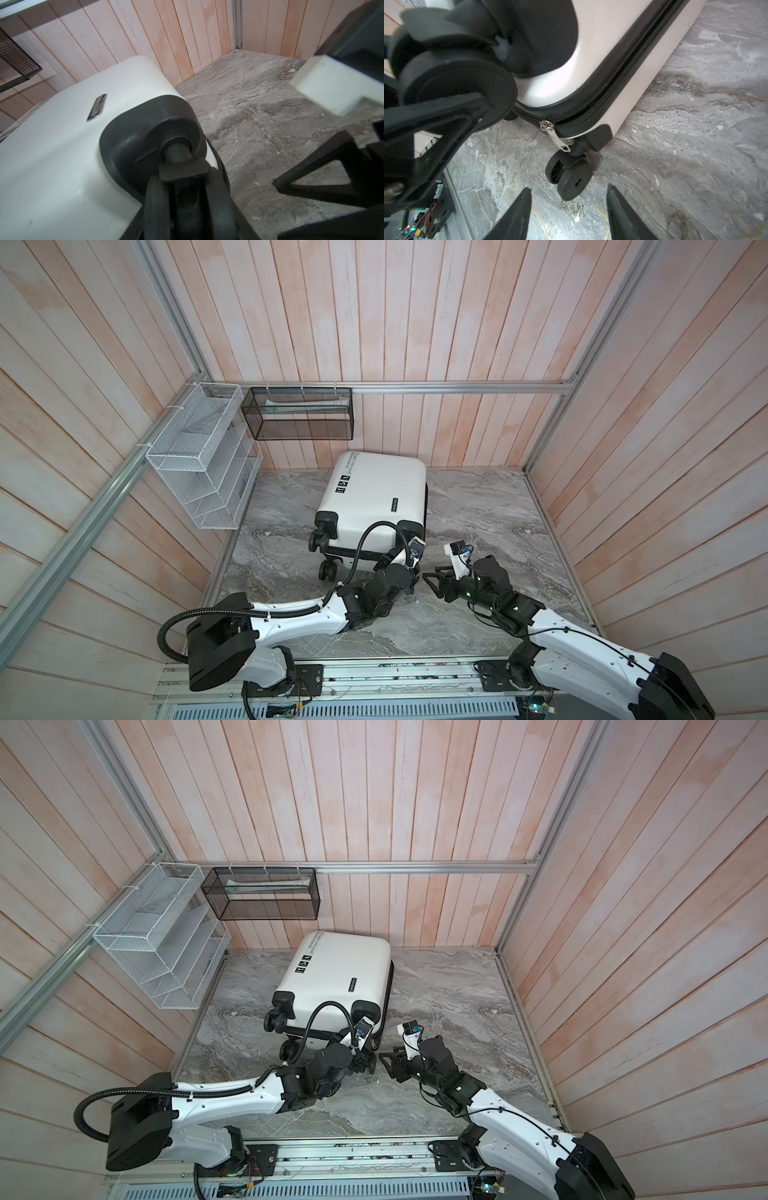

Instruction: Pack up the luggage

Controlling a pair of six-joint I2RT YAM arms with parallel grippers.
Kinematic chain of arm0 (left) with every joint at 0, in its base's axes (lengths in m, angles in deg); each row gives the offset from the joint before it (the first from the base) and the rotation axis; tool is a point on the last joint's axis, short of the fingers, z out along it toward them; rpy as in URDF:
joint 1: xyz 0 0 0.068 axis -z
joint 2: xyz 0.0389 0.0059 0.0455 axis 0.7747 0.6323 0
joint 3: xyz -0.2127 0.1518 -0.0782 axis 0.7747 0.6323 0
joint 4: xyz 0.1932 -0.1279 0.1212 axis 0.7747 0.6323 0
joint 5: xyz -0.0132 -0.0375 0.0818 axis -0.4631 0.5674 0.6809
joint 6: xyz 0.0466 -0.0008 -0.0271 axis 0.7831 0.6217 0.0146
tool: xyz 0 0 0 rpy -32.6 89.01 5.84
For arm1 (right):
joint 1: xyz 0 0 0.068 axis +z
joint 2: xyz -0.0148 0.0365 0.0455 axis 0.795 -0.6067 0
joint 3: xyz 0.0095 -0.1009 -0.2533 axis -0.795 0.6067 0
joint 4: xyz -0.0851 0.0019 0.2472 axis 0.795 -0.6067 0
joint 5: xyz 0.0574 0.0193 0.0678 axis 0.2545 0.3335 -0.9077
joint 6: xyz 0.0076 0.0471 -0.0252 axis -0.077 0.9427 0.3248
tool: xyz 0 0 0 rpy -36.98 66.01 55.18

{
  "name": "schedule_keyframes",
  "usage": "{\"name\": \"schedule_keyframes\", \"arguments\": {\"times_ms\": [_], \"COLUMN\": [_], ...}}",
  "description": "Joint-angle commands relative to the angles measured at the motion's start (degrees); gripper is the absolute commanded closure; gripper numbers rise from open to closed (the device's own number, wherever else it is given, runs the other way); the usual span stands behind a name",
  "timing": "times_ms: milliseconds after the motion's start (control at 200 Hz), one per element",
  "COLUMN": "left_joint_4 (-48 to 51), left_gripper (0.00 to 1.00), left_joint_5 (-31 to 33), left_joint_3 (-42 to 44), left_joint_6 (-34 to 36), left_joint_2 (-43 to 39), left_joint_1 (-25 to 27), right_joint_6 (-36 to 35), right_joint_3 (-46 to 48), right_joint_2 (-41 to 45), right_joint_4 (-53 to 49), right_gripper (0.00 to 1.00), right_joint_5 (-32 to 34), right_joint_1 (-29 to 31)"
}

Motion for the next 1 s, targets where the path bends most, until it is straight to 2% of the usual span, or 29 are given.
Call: {"name": "schedule_keyframes", "arguments": {"times_ms": [0,225,635,995], "left_joint_4": [0.52,1.23,2.11,2.03], "left_gripper": [0.93,1.0,1.0,1.0], "left_joint_5": [-10.51,-11.83,-12.58,-13.19], "left_joint_3": [-3.29,-4.02,-4.49,-4.14], "left_joint_6": [3.54,3.03,2.48,1.12], "left_joint_2": [-1.71,-2.41,-3.22,-3.39], "left_joint_1": [0.66,0.62,0.61,0.62], "right_joint_6": [-1.5,-2.32,-4.38,-3.82], "right_joint_3": [0.65,0.49,-1.32,-4.65], "right_joint_2": [-1.82,-5.97,-13.97,-19.6], "right_joint_4": [5.3,10.37,18.38,22.53], "right_gripper": [0.43,0.46,0.47,0.55], "right_joint_5": [0.34,0.09,-0.43,-1.34], "right_joint_1": [0.8,1.31,1.35,1.42]}}
